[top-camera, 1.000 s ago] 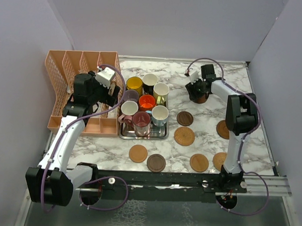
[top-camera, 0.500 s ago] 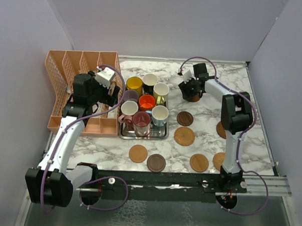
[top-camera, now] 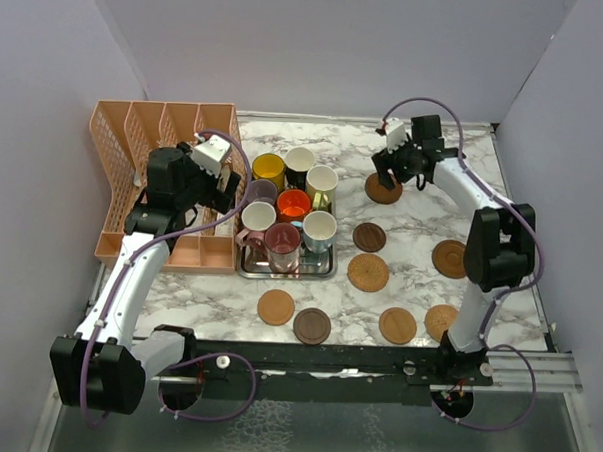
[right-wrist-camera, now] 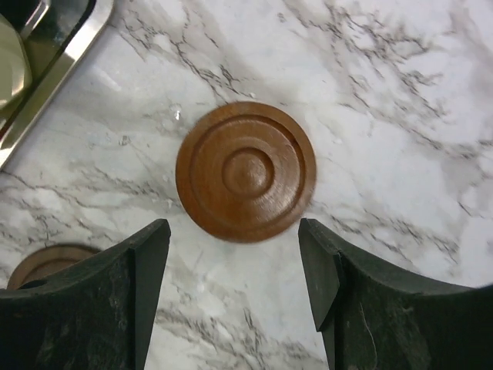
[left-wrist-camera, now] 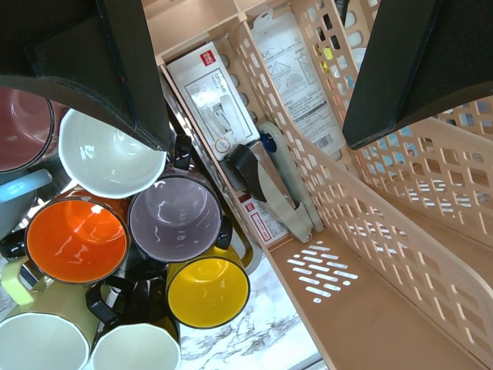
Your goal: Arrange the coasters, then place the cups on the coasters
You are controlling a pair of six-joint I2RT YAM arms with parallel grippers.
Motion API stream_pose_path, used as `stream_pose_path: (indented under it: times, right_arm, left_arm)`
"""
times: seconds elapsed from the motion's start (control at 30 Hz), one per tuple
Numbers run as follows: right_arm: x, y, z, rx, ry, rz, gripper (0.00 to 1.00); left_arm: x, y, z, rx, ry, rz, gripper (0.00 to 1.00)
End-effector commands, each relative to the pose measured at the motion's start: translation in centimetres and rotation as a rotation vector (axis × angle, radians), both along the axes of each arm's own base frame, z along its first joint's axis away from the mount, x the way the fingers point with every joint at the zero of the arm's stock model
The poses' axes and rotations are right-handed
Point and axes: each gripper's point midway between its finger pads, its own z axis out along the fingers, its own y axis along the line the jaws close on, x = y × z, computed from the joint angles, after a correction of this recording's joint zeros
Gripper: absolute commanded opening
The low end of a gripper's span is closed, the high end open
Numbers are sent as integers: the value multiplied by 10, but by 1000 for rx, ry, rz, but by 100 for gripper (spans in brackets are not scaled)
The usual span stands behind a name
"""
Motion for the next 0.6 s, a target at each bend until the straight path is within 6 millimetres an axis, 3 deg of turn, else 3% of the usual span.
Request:
stream_pose_path:
  times: [0.0, 0.17, 0.27, 0.4, 0.57]
  right_arm:
    - [-30, -36, 17, -21, 17, -63, 69]
    - [-83, -88, 6, -38, 103, -140, 68]
    - [-120, -110, -6, -66, 161, -163, 67]
    - [-162, -131, -21, -115, 223, -190, 67]
    - [-192, -139, -43, -127, 301, -188, 67]
  left_arm:
    - [-4, -6, 8, -3, -24, -37, 99]
    - [-4, -8, 6, -6, -21, -45, 99]
    - [-4, -9, 5, -8, -15, -49, 99]
    - [-3, -11, 3, -14, -7, -54, 99]
    - [-4, -13, 1, -20, -1, -61, 99]
